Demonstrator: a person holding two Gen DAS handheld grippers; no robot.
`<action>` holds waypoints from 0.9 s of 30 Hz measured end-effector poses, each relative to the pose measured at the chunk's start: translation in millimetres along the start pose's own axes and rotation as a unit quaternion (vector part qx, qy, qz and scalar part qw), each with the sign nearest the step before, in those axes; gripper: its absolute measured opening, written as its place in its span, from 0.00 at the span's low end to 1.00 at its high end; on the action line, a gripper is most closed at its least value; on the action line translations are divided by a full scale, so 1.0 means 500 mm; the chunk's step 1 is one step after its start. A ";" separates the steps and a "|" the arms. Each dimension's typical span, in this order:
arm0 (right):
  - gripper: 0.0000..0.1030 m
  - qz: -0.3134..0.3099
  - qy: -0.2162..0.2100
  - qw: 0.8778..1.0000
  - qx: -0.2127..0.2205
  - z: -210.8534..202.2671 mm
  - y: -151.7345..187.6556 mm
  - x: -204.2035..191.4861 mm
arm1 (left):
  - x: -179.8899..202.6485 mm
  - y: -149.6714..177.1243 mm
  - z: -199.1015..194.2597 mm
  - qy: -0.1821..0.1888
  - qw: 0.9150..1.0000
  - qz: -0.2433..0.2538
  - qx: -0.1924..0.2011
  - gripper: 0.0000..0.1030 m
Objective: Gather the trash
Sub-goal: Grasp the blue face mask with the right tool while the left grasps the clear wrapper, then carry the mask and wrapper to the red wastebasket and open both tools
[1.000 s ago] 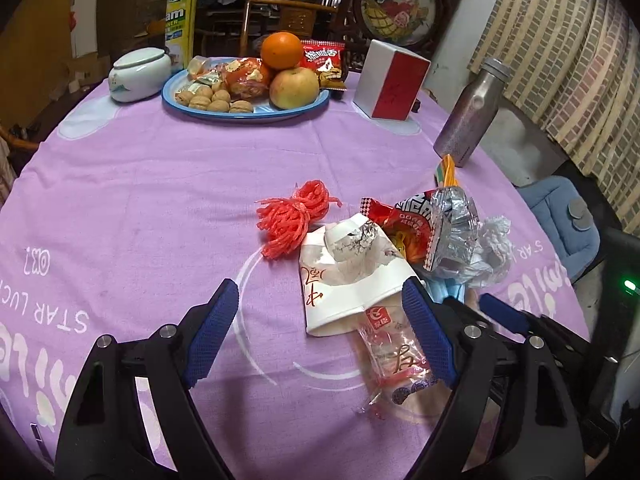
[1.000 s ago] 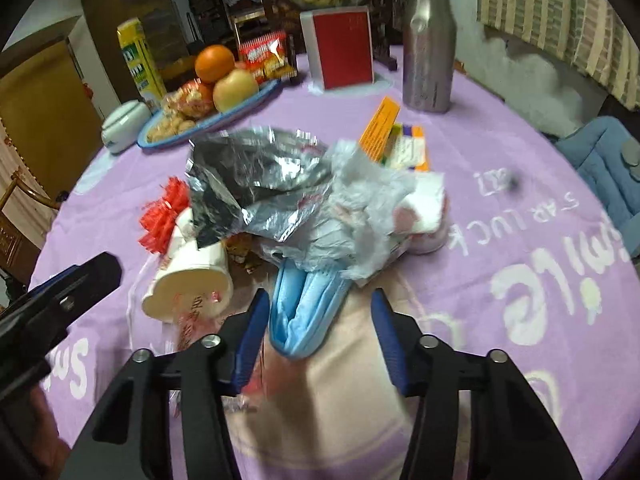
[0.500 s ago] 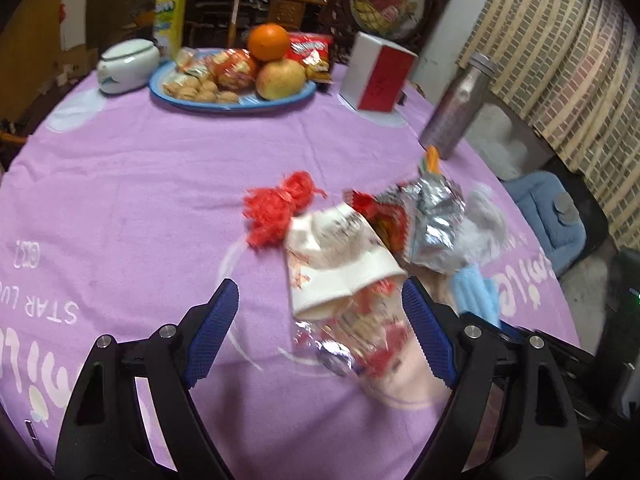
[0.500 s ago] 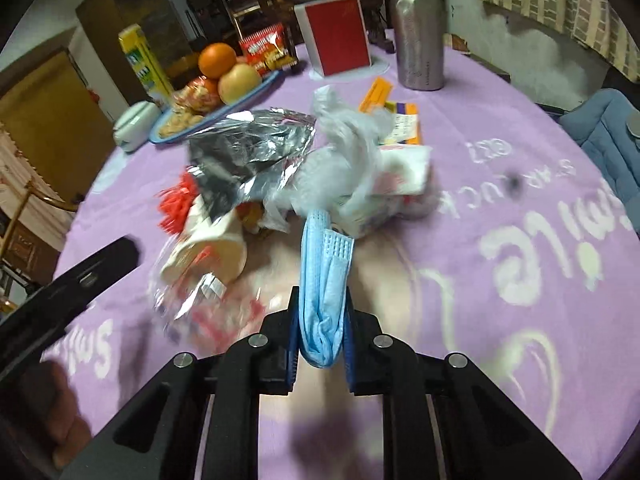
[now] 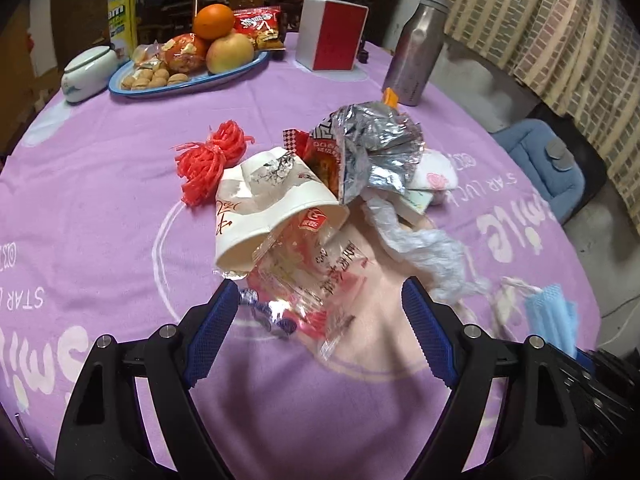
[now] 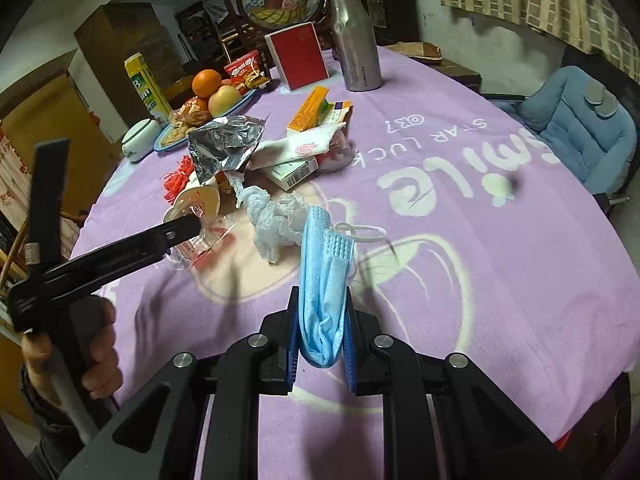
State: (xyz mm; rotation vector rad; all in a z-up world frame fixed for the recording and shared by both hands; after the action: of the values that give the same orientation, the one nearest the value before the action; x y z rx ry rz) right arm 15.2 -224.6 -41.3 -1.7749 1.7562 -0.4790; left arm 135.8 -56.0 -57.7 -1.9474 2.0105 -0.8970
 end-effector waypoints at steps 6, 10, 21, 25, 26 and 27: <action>0.18 0.003 -0.012 1.000 0.007 -0.005 0.011 -0.008 | -0.009 0.001 0.034 0.018 0.999 -0.019 -0.030 0.50; 0.18 0.005 -0.009 1.000 0.012 -0.017 0.021 -0.008 | -0.006 0.006 0.031 0.046 0.998 -0.017 -0.047 0.06; 0.18 0.017 0.004 0.999 0.048 -0.112 0.074 0.025 | 0.071 0.054 -0.057 0.130 0.989 0.053 -0.043 0.01; 0.18 0.024 0.006 0.998 0.051 -0.130 0.101 0.044 | 0.096 0.083 -0.088 0.140 0.987 0.067 -0.047 0.01; 0.18 0.027 0.005 0.998 0.050 -0.130 0.109 0.049 | 0.103 0.091 -0.097 0.139 0.987 0.072 -0.044 0.01; 0.18 0.028 0.004 0.998 0.049 -0.129 0.115 0.051 | 0.109 0.099 -0.105 0.140 0.986 0.077 -0.043 0.01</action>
State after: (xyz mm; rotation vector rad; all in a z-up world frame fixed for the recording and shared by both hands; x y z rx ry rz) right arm -68.2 -257.2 -32.1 -1.6530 1.7530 -0.5412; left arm 60.3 -96.3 -28.5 -1.7581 2.3534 -1.1155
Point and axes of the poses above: each gripper's, at about its wrist camera, not at the fingertips, and z roughly the way its jaws point, x to its right, y to its underside, the point moved 3 cm from there along z, roughly the way its jaws point, and after that the axes turned 11 degrees about -z, right-handed, at the moved point
